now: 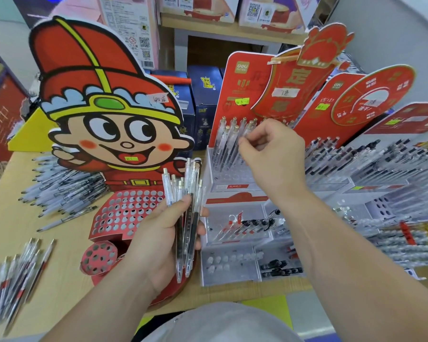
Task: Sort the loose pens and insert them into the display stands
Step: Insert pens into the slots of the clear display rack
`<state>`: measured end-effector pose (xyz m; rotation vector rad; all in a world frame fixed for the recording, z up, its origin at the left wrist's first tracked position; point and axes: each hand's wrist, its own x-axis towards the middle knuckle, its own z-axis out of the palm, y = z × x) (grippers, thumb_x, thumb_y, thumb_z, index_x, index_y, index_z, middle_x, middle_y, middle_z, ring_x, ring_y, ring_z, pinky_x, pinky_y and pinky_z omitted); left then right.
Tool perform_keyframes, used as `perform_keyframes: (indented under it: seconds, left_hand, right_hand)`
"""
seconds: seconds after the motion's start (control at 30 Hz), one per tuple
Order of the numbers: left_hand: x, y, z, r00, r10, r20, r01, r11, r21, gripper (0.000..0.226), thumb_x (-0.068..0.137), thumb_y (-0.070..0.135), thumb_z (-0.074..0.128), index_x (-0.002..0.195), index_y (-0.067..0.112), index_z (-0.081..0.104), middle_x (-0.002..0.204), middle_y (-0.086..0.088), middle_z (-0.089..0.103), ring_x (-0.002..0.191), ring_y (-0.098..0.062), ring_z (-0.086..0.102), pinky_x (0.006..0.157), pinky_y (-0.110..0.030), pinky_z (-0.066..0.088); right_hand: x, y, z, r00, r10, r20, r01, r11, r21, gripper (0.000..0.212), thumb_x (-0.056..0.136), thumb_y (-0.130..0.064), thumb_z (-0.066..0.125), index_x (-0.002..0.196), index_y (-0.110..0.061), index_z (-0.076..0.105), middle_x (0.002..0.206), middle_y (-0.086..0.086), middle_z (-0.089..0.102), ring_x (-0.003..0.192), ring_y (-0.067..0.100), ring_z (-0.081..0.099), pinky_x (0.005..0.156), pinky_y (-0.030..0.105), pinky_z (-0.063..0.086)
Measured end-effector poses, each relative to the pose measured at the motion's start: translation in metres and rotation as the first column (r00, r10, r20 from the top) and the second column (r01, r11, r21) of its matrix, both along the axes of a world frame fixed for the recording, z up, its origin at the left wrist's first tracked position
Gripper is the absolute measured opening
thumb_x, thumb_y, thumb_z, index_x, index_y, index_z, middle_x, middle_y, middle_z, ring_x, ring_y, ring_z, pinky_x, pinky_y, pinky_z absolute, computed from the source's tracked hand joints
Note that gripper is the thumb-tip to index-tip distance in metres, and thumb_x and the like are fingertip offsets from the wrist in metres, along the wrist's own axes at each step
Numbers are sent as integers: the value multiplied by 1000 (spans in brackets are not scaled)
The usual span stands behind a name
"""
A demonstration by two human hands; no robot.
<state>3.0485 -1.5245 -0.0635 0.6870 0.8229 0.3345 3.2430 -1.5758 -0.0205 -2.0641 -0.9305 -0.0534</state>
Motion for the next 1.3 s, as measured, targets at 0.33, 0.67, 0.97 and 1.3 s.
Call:
perform_keyframes:
  seconds: [0.33, 0.67, 0.97, 1.3]
  left_hand:
    - [0, -2, 4, 1000, -14, 16, 14, 999, 38, 41, 96, 22, 62, 129, -3, 58, 78, -10, 67, 59, -18, 57, 49, -28, 48]
    - [8, -14, 4, 998, -58, -18, 60, 990, 129, 44, 78, 25, 72, 118, 9, 63, 81, -7, 68, 59, -17, 57, 52, -30, 46]
    - [17, -19, 8, 994, -93, -51, 101, 977, 190, 48, 75, 32, 75, 117, 9, 64, 73, -6, 62, 57, -16, 54, 47, -27, 46]
    - [18, -14, 4, 997, -36, -67, 45, 990, 130, 28, 97, 13, 62, 120, -3, 61, 72, -8, 66, 57, -19, 55, 46, -28, 46]
  right_hand:
    - [-1, -4, 1, 999, 8, -53, -14, 992, -128, 15, 87, -21, 75, 77, -20, 63, 68, -9, 63, 62, 7, 61, 61, 24, 53]
    - [-53, -34, -2, 746, 98, -659, -228, 967, -113, 18, 84, -31, 80, 83, -14, 73, 73, 9, 72, 55, 15, 68, 52, 32, 55]
    - [-41, -46, -6, 421, 131, -898, -54, 991, 119, 13, 84, -13, 78, 85, -9, 65, 71, 4, 66, 63, 16, 65, 51, 22, 50]
    - [-2, -59, 31, 736, 126, -665, 146, 930, 337, 12, 80, -4, 77, 87, -5, 67, 73, 11, 73, 67, 22, 71, 62, 28, 58]
